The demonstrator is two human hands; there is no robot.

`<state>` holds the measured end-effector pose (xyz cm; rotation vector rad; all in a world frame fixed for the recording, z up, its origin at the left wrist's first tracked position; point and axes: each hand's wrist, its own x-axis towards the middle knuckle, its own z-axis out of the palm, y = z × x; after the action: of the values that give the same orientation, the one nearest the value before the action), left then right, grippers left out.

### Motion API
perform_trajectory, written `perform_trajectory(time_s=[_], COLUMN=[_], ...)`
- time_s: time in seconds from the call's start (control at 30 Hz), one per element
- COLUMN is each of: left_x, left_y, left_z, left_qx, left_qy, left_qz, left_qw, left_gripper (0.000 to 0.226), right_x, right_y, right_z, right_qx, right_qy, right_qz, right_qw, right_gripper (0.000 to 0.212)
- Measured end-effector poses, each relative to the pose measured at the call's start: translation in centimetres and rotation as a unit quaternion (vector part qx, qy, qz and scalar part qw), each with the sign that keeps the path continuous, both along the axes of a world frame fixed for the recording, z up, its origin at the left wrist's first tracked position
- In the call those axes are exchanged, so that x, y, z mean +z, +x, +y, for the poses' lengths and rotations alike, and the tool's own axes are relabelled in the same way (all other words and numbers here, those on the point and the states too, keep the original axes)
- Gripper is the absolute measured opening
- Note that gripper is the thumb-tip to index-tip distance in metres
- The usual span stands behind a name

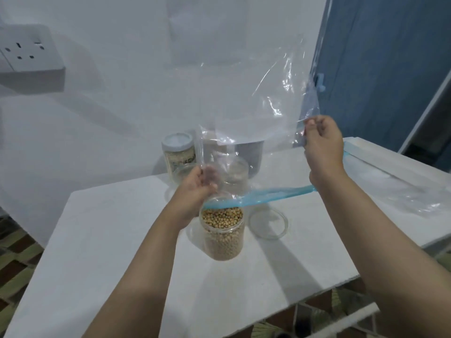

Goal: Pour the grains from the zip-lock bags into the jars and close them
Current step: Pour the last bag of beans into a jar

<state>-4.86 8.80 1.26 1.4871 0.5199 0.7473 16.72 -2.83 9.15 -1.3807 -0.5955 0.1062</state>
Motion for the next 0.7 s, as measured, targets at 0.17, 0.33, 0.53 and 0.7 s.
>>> perform_trajectory(time_s=[0.17,0.33,0.53,0.7], left_x=[0.4,0.8,2.3,5.1], left_y=[0.7,1.0,2.4,6.4], left_z=[-0.5,-0.7,-0.8,-3.3], left_qx=[0.107,0.146,0.056,-0.044], left_qy=[0.067,0.059,-0.14,-0.226], left_qz=[-0.037,-0.057,-0.175,-0.272], left_qw=[0.991,0.986,0.973,0.934], left_gripper=[0.02,0.006,0.043,0.03], right_x=[-0.4,-1.3,-0.9,0.0], right_y=[-0.8,-1.0,-0.3,2.7], right_z=[-0.1,-0.1,-3.2,-7.8], right_qx=[0.01,0.033,0.092,0.164], right_qy=[0.01,-0.007,0.065,0.221], right_qz=[-0.062,-0.042,0.121,0.253], right_qw=[0.998,0.999,0.986,0.927], right_gripper=[0.022,0.011,0.035,0.018])
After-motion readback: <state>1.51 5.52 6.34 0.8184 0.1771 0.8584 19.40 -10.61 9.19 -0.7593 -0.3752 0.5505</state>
